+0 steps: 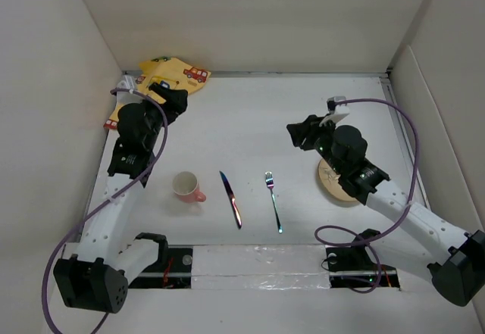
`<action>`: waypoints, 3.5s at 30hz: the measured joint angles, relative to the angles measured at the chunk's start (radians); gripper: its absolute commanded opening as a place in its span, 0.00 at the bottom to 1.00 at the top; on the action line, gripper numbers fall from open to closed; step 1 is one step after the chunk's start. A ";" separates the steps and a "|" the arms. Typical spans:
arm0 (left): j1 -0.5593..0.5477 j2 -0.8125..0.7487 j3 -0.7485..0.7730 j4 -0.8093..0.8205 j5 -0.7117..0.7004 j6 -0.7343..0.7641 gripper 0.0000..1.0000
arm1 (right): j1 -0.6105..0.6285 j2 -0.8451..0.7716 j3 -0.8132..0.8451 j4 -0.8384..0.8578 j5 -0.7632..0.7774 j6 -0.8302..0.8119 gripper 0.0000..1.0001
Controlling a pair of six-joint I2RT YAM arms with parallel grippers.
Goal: Set the dinner table for one person
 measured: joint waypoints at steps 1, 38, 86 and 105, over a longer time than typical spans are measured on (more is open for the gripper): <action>0.000 0.013 0.000 0.021 -0.012 -0.010 0.74 | 0.000 -0.003 -0.003 0.003 0.003 0.000 0.23; 0.163 1.109 0.658 -0.184 -0.363 0.073 0.68 | 0.013 0.123 -0.050 0.031 -0.052 0.011 0.49; -0.252 1.054 1.139 -0.266 0.229 0.408 0.00 | 0.019 0.115 -0.045 0.041 0.033 -0.003 0.32; -0.356 1.135 1.373 -0.321 0.370 0.506 0.00 | 0.018 0.108 -0.045 0.026 0.087 -0.019 0.61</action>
